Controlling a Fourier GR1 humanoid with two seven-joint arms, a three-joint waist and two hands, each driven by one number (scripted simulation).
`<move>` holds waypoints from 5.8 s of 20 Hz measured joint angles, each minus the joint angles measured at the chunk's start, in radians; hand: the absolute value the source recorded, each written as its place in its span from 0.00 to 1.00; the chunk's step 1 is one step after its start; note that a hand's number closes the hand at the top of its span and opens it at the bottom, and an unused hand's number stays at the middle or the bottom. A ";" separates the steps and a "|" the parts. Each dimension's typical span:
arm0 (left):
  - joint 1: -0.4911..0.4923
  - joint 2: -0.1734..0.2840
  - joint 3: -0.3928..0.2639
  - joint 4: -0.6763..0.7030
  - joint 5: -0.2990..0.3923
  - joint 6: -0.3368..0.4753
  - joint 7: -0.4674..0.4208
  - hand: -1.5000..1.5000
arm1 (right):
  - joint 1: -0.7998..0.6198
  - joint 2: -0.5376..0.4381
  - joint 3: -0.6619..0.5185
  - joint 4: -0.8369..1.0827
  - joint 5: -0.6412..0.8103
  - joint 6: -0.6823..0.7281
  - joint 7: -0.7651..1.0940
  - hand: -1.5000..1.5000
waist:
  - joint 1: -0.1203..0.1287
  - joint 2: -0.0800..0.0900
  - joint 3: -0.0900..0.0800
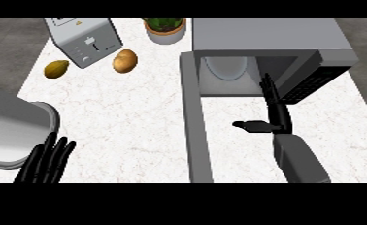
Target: Pick up the milk, place it into the microwave and close the microwave
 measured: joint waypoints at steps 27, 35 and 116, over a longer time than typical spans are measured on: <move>-0.480 -0.013 -0.209 0.443 -0.099 -0.156 0.149 1.00 | 0.745 -0.050 0.122 -0.747 -0.157 0.326 0.038 0.00 | -0.013 0.008 0.002; -0.678 -0.038 -0.404 0.677 -0.173 0.012 0.117 1.00 | 0.865 -0.080 0.135 -0.897 -0.204 0.359 0.043 0.00 | -0.017 0.008 0.002; -1.383 -0.035 -0.557 1.424 0.767 0.857 -0.449 1.00 | 1.026 -0.399 0.225 -1.679 -0.791 0.626 0.421 0.00 | -0.351 0.080 0.003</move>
